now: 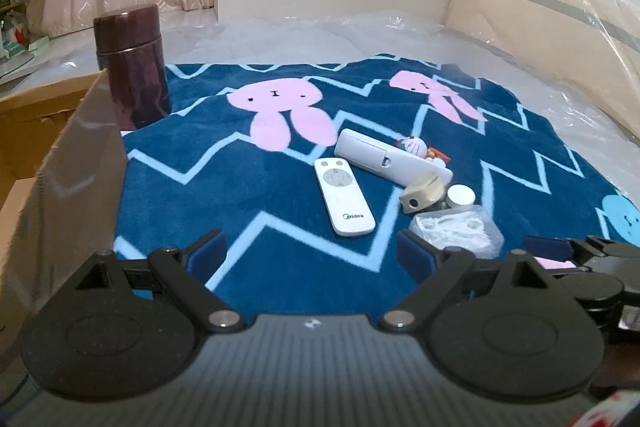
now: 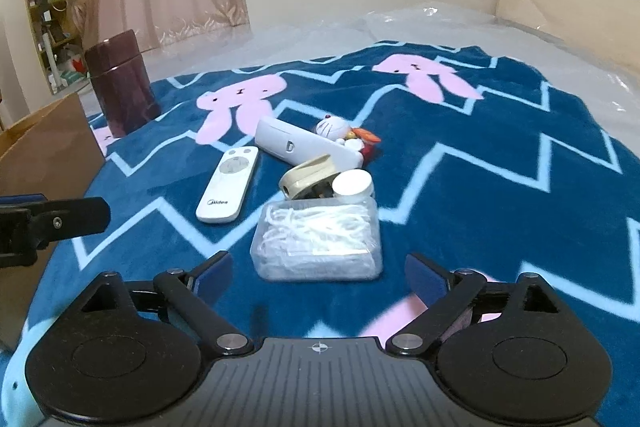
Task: Organize rigid objects
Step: 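Move the left gripper toward the white Midea remote while the right approaches the floss box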
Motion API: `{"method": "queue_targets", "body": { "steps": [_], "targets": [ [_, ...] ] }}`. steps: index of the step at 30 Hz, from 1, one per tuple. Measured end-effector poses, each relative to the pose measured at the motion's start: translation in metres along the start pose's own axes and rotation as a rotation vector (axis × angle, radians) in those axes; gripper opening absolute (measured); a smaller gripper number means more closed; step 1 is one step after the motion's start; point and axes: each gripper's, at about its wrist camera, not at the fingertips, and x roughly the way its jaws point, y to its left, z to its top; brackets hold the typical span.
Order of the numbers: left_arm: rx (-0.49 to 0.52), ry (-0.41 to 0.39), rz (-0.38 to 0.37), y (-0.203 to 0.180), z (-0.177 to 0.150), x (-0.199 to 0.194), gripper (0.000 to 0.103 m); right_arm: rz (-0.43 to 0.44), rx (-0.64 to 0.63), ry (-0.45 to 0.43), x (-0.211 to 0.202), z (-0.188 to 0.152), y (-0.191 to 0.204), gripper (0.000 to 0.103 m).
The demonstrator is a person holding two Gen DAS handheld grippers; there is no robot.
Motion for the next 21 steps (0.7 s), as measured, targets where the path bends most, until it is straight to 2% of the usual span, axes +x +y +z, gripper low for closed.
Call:
{"method": "queue_targets", "body": {
  "steps": [10,17,18,21],
  "targets": [
    [-0.005,0.026,0.008,0.007,0.000,0.030,0.089,-0.052,-0.039,0.058,0.048,0.003,0.006,0.092],
    [-0.011,0.042,0.010,0.009,-0.004,0.037,0.089,-0.059,-0.052,0.054,0.053,-0.001,0.008,0.091],
    [-0.012,0.044,0.010,0.009,-0.004,0.037,0.089,-0.062,-0.053,0.054,0.053,-0.001,0.007,0.085],
    [-0.013,0.047,0.011,0.009,-0.005,0.038,0.089,-0.067,-0.060,0.057,0.051,-0.001,0.008,0.084]
  ]
}}
